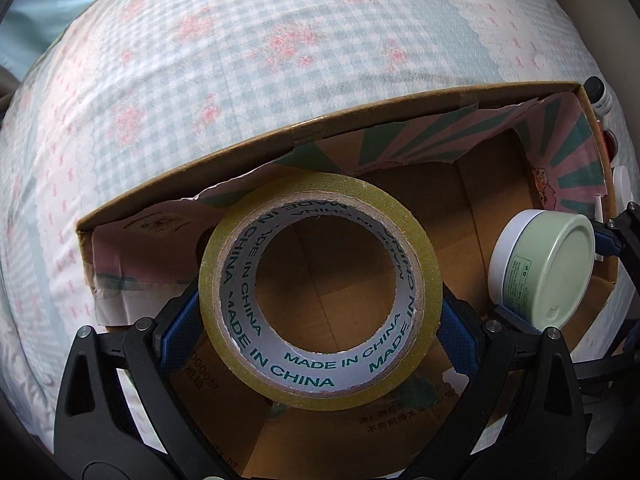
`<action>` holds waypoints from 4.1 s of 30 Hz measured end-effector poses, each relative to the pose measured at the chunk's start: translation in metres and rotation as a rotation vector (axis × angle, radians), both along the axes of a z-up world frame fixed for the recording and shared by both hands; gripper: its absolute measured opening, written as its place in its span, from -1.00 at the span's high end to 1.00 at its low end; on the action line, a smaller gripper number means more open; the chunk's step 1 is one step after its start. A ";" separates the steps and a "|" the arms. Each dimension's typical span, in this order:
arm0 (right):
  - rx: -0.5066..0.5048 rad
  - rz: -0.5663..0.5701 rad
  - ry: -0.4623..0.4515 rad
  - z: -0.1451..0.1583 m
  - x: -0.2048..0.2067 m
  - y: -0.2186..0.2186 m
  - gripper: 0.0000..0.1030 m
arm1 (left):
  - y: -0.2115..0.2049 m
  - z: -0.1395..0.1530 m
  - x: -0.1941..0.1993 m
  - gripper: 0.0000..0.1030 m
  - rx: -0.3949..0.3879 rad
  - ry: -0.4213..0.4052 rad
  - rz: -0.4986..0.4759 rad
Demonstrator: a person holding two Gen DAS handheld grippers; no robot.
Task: Organize rigid objects
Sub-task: 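Carry the tape roll and green lid into the cardboard box and release both, then lift both tools away from the box toward the remaining items, then grasp the red box with the left tool while the right tool grasps the white pill bottle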
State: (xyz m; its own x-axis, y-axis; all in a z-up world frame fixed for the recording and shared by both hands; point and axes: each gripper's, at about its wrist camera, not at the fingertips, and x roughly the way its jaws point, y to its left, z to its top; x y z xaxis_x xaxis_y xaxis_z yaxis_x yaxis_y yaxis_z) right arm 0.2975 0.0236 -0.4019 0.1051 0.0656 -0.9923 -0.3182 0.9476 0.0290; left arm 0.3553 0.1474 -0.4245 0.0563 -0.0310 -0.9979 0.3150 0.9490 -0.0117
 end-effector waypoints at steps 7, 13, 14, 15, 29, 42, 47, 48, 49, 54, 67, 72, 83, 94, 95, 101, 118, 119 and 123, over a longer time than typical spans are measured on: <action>0.027 0.010 0.032 -0.009 0.005 -0.001 -0.33 | -0.010 -0.004 0.004 -0.90 0.008 0.011 -0.003; 0.067 -0.006 0.038 -0.010 0.004 -0.006 -0.35 | -0.011 0.006 0.003 -0.95 0.003 -0.002 -0.003; 0.090 -0.019 0.032 -0.009 0.003 -0.010 -0.40 | -0.011 0.009 0.002 -1.00 0.017 -0.013 -0.006; 0.107 -0.033 0.041 -0.010 0.003 -0.013 -0.81 | -0.011 0.014 0.001 -0.99 0.023 -0.036 -0.009; 0.109 -0.072 0.058 0.010 -0.034 -0.030 -1.00 | 0.002 0.054 -0.007 -1.00 0.002 -0.082 0.027; 0.112 -0.051 -0.052 0.108 -0.048 -0.025 -1.00 | 0.025 0.165 -0.053 -0.99 -0.051 -0.198 0.120; 0.096 -0.069 -0.117 0.160 -0.068 -0.026 -1.00 | 0.031 0.222 -0.083 -1.00 -0.049 -0.289 0.146; 0.100 -0.088 -0.126 0.169 -0.071 -0.027 -1.00 | 0.032 0.233 -0.089 -1.00 -0.049 -0.311 0.148; 0.101 -0.109 -0.139 0.177 -0.075 -0.028 -1.00 | 0.032 0.242 -0.095 -1.00 -0.054 -0.329 0.149; 0.075 -0.208 -0.232 0.214 -0.098 -0.046 -1.00 | 0.023 0.266 -0.112 -0.99 -0.133 -0.331 0.171; -0.001 -0.411 -0.337 0.263 -0.147 -0.169 -1.00 | -0.086 0.270 -0.135 -1.00 -0.181 -0.320 0.113; -0.045 -0.432 -0.346 0.254 -0.158 -0.226 -1.00 | -0.146 0.263 -0.132 -1.00 -0.193 -0.284 0.094; -0.042 -0.508 -0.246 0.191 -0.155 -0.336 -0.93 | -0.273 0.186 -0.104 -1.00 -0.165 -0.101 0.044; -0.046 -0.557 -0.112 0.105 -0.132 -0.383 -0.93 | -0.340 0.077 -0.072 -0.99 -0.102 0.095 0.090; -0.050 -0.554 -0.097 0.097 -0.129 -0.383 -0.91 | -0.342 0.067 -0.068 -0.99 -0.093 0.113 0.093; -0.049 -0.539 -0.003 0.052 -0.113 -0.382 -0.76 | -0.356 0.023 -0.052 -0.98 -0.035 0.171 0.083; -0.111 -0.472 0.137 -0.025 -0.088 -0.385 -0.42 | -0.387 -0.057 -0.038 -0.45 0.028 0.261 0.081; -0.104 -0.477 0.145 -0.027 -0.087 -0.387 -0.35 | -0.389 -0.061 -0.038 -0.43 0.031 0.265 0.081; -0.104 -0.467 0.192 -0.043 -0.084 -0.389 -0.07 | -0.401 -0.070 -0.038 -0.10 0.035 0.277 0.055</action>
